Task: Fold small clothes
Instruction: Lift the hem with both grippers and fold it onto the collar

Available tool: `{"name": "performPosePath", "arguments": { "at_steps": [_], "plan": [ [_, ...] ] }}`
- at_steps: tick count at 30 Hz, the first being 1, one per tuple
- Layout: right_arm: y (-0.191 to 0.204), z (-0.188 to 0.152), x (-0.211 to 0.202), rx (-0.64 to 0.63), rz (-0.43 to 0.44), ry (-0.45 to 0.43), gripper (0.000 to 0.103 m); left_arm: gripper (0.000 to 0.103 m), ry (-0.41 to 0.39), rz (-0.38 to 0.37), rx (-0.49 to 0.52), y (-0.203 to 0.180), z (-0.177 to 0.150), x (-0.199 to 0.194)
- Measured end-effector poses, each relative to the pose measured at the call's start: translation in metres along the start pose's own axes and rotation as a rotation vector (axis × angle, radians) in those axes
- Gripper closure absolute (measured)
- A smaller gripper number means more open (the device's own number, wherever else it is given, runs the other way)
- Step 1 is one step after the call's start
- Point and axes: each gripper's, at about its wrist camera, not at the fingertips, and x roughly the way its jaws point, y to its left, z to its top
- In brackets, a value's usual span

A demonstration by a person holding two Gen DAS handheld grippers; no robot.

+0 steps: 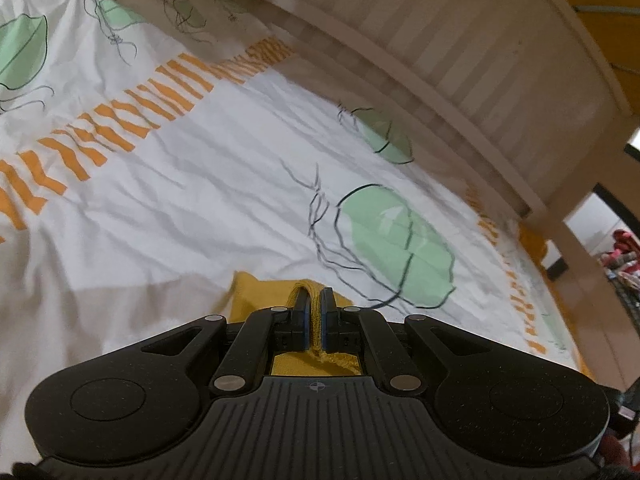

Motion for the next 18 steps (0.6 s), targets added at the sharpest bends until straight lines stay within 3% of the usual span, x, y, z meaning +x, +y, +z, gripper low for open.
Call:
{"name": "performPosePath", "arguments": {
  "at_steps": [7, 14, 16, 18],
  "plan": [
    [-0.01, 0.004, 0.029, 0.023, -0.028, 0.015, 0.09, 0.098, 0.019, 0.038, -0.076, 0.018, 0.0, 0.033],
    [-0.016, 0.006, 0.049, 0.044, -0.048, 0.028, 0.09, 0.097, 0.039, 0.085, -0.087, 0.026, 0.003, 0.053],
    [-0.018, 0.007, 0.052, 0.06, -0.051, 0.024, 0.09, 0.094, 0.017, 0.116, -0.086, 0.029, 0.006, 0.055],
    [-0.018, 0.008, 0.055, 0.068, -0.055, 0.024, 0.089, 0.072, 0.003, 0.149, -0.08, 0.032, 0.011, 0.056]
  ]
}}
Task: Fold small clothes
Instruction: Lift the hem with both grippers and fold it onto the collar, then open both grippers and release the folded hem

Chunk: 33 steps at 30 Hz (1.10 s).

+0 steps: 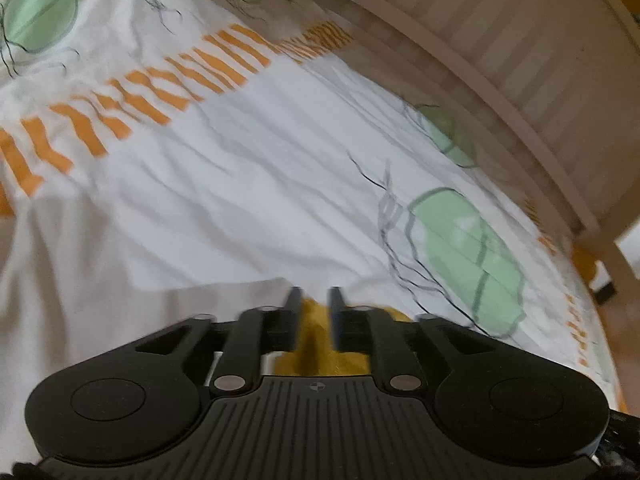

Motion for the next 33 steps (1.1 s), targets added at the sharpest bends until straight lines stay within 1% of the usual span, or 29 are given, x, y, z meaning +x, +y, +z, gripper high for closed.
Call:
{"name": "performPosePath", "arguments": {
  "at_steps": [1, 3, 4, 5, 6, 7, 10, 12, 13, 15, 18, 23, 27, 30, 33],
  "plan": [
    [0.0, 0.001, 0.001, 0.0, -0.003, -0.004, 0.086, 0.069, -0.011, 0.018, 0.002, 0.001, 0.003, -0.001],
    [0.002, 0.002, 0.001, -0.005, -0.013, -0.016, 0.079, 0.068, -0.032, 0.048, 0.015, 0.001, 0.008, -0.005],
    [0.003, 0.003, 0.0, -0.007, -0.019, -0.029, 0.06, 0.066, -0.039, 0.053, 0.031, -0.001, 0.01, -0.009],
    [0.004, 0.004, -0.003, -0.009, -0.022, -0.05, 0.041, 0.061, -0.044, 0.051, 0.049, -0.004, 0.011, -0.013],
    [0.004, 0.006, -0.006, -0.012, -0.022, -0.072, 0.034, 0.057, -0.048, 0.049, 0.069, -0.007, 0.011, -0.018],
    [0.006, 0.007, -0.01, -0.017, -0.025, -0.095, 0.029, 0.056, -0.054, 0.047, 0.093, -0.012, 0.01, -0.025],
    [0.012, 0.011, -0.021, -0.049, -0.042, -0.127, 0.029, 0.051, -0.059, 0.039, 0.173, -0.029, 0.005, -0.04],
    [0.019, 0.011, -0.031, -0.083, -0.047, -0.14, 0.029, 0.039, -0.051, 0.033, 0.234, -0.043, -0.002, -0.046],
    [0.023, 0.009, -0.035, -0.103, -0.048, -0.143, 0.028, 0.038, -0.044, 0.029, 0.266, -0.05, -0.008, -0.049],
    [0.033, 0.003, -0.043, -0.161, -0.051, -0.143, 0.027, 0.037, -0.02, 0.012, 0.329, -0.064, -0.022, -0.053],
    [0.048, -0.012, -0.05, -0.248, -0.055, -0.121, 0.027, 0.037, 0.014, -0.01, 0.391, -0.075, -0.045, -0.056],
    [0.069, -0.05, -0.055, -0.38, -0.055, -0.063, 0.027, 0.037, 0.041, -0.029, 0.485, -0.09, -0.091, -0.061],
    [0.083, -0.08, -0.06, -0.484, -0.052, -0.024, 0.027, 0.037, 0.082, -0.043, 0.565, -0.1, -0.12, -0.059],
    [0.094, -0.101, -0.061, -0.577, -0.053, 0.0, 0.027, 0.037, 0.119, -0.04, 0.596, -0.103, -0.134, -0.051],
    [0.104, -0.123, -0.062, -0.69, -0.057, 0.028, 0.027, 0.037, 0.139, -0.033, 0.64, -0.102, -0.144, -0.048]
  ]
}}
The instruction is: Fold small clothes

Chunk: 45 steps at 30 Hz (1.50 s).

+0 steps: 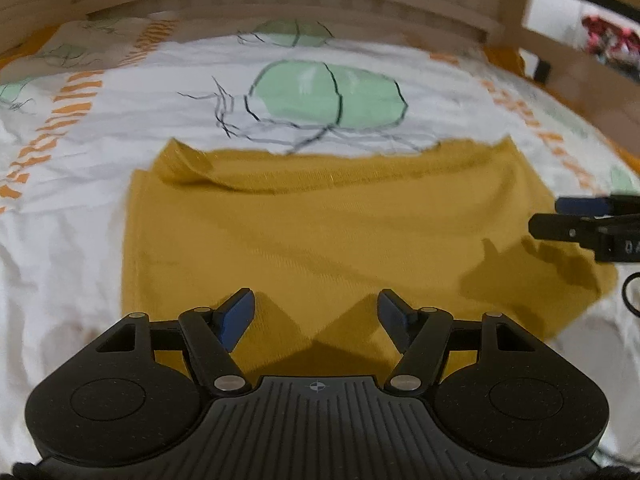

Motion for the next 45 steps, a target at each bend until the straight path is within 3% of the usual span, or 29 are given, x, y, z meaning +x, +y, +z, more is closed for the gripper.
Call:
{"name": "performPosePath", "arguments": {
  "at_steps": [6, 8, 11, 14, 18, 25, 35, 45],
  "plan": [
    [0.011, -0.037, 0.0, -0.223, -0.124, 0.089, 0.026, 0.036, 0.016, -0.003, 0.048, 0.005, -0.019, -0.004],
    [-0.001, -0.048, -0.004, -0.2, -0.152, 0.081, 0.02, 0.036, 0.019, -0.011, 0.049, 0.006, -0.021, -0.005],
    [-0.018, -0.049, -0.01, -0.092, -0.152, 0.08, 0.02, 0.034, 0.025, -0.012, 0.05, 0.004, -0.02, -0.003],
    [-0.014, -0.039, -0.017, -0.081, -0.159, 0.048, 0.019, 0.031, 0.031, -0.018, 0.039, 0.003, -0.02, -0.001],
    [-0.008, -0.014, -0.019, -0.012, -0.067, -0.004, 0.02, 0.026, 0.045, -0.049, -0.006, 0.009, -0.019, 0.002],
    [0.022, 0.026, 0.023, -0.034, 0.021, -0.003, 0.021, 0.023, 0.068, -0.089, -0.058, 0.015, -0.015, 0.006],
    [0.042, 0.049, 0.11, -0.122, -0.036, 0.136, 0.024, 0.022, 0.068, -0.094, -0.064, 0.016, -0.016, 0.006],
    [0.005, 0.082, 0.14, 0.065, -0.082, 0.134, 0.024, 0.021, 0.075, -0.087, -0.068, 0.016, -0.014, 0.007]
  ]
}}
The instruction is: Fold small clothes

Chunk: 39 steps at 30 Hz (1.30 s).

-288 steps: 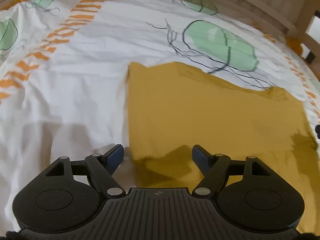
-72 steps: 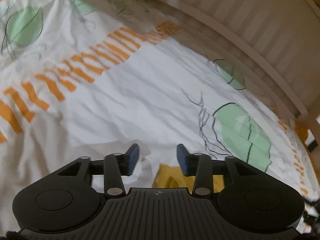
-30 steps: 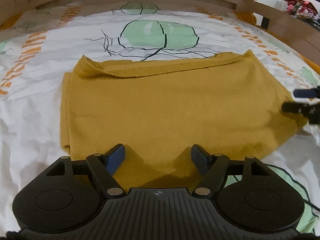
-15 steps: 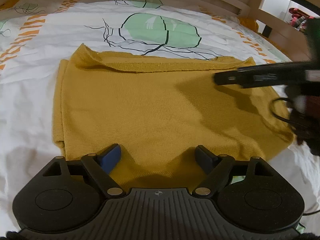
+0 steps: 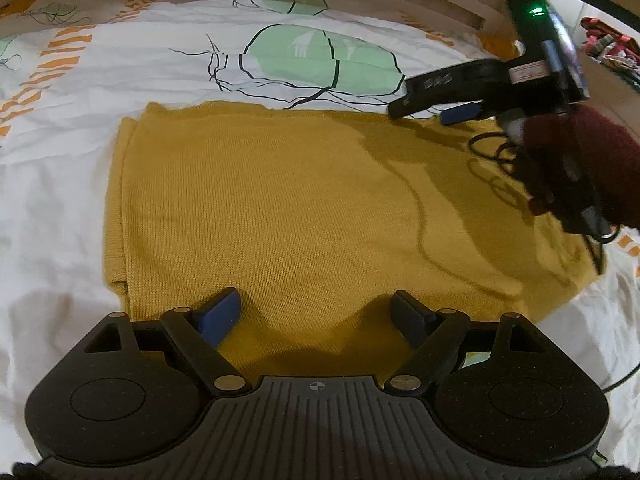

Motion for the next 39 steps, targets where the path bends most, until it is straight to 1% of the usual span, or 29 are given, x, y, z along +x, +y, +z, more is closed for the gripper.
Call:
{"name": "performPosePath", "arguments": {
  "at_steps": [3, 6, 10, 15, 17, 21, 23, 28, 33, 37, 39],
  "plan": [
    [-0.01, -0.006, -0.021, 0.034, 0.032, -0.029, 0.024, 0.02, -0.001, 0.008, 0.008, -0.002, 0.0, 0.001],
    [-0.014, -0.023, -0.045, 0.01, 0.051, -0.035, 0.024, 0.02, 0.001, 0.021, 0.02, -0.006, 0.0, 0.002],
    [-0.011, -0.053, -0.075, -0.053, 0.065, -0.029, 0.023, 0.021, 0.009, 0.034, 0.027, -0.009, 0.003, 0.002],
    [0.006, -0.096, -0.11, -0.132, 0.09, -0.043, 0.023, 0.021, -0.003, 0.029, -0.011, -0.012, 0.01, -0.01],
    [0.014, -0.111, -0.118, -0.177, 0.088, -0.046, 0.023, 0.021, -0.009, 0.03, 0.0, -0.019, 0.01, -0.014],
    [0.027, -0.136, -0.116, -0.251, 0.049, -0.006, 0.023, 0.021, 0.011, 0.033, 0.034, -0.037, 0.012, -0.011],
    [0.027, -0.144, -0.119, -0.252, 0.038, -0.021, 0.023, 0.021, 0.012, 0.031, 0.034, -0.044, 0.012, -0.01],
    [0.024, -0.148, -0.122, -0.209, 0.036, -0.035, 0.022, 0.021, 0.028, 0.055, 0.041, -0.06, 0.015, -0.004],
    [0.024, -0.154, -0.12, -0.191, 0.034, -0.053, 0.02, 0.02, 0.094, 0.109, 0.05, -0.067, 0.009, 0.01],
    [0.022, -0.157, -0.12, -0.183, 0.038, -0.069, 0.019, 0.019, 0.086, 0.145, 0.084, -0.073, 0.003, 0.013],
    [0.022, -0.159, -0.121, -0.181, 0.04, -0.076, 0.018, 0.017, 0.088, 0.154, 0.088, -0.075, 0.003, 0.015]
  ]
}}
